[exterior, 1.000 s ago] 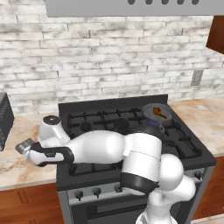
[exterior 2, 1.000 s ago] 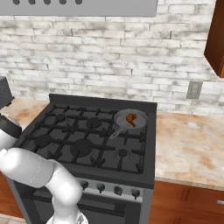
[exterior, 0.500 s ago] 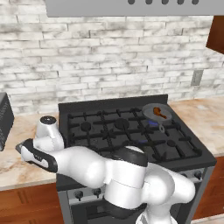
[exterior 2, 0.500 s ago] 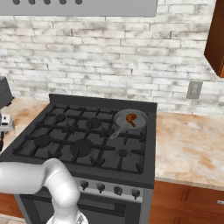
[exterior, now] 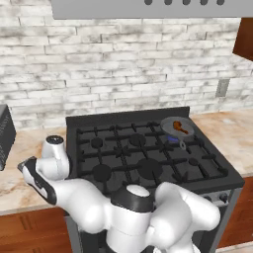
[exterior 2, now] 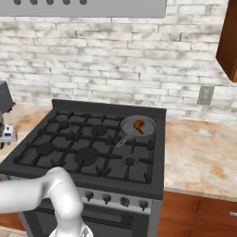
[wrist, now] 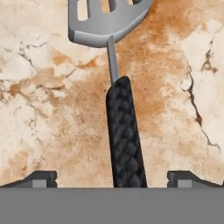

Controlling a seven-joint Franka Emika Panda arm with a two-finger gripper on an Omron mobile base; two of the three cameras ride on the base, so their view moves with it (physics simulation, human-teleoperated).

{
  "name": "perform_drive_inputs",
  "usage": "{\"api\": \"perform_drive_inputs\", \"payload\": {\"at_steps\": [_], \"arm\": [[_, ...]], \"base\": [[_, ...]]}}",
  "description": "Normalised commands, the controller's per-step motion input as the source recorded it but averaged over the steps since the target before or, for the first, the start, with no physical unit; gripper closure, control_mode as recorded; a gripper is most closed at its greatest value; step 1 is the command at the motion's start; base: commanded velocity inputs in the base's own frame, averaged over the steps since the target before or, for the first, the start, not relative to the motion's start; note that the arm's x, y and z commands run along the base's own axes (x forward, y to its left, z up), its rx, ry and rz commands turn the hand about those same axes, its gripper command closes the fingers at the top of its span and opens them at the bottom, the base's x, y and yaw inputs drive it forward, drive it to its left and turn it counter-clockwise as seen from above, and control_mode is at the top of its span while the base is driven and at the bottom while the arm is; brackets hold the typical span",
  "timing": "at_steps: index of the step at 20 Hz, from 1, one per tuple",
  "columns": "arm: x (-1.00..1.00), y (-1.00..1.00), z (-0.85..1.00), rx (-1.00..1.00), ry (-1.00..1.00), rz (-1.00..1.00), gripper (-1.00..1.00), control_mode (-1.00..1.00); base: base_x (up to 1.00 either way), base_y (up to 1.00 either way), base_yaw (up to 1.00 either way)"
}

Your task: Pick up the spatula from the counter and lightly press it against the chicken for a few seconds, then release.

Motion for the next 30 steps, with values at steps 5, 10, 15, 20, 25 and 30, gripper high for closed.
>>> {"api": "perform_drive_inputs", "payload": {"at_steps": [5,10,15,20,25,30], "arm": [[0.15,0.13,-0.22,0.0,0.02,0.0,1.0,-1.0],[0.23,0.14,-0.04,0.0,0.0,0.0,1.0,-1.0],[0.01,-0.04,0.06,0.0,0.0,0.0,1.0,-1.0],[-0.25,-0.17,0.08,0.0,-0.05,0.0,1.0,-1.0],[-0.43,-0.38,0.24,0.0,-0.06,-0.02,1.0,-1.0],[-0.44,-0.62,0.52,0.01,0.0,-0.06,1.0,-1.0]], "base": [[0.0,0.0,0.0],[0.0,0.0,0.0],[0.0,0.0,0.0],[0.0,0.0,0.0],[0.0,0.0,0.0],[0.0,0.0,0.0]]}}
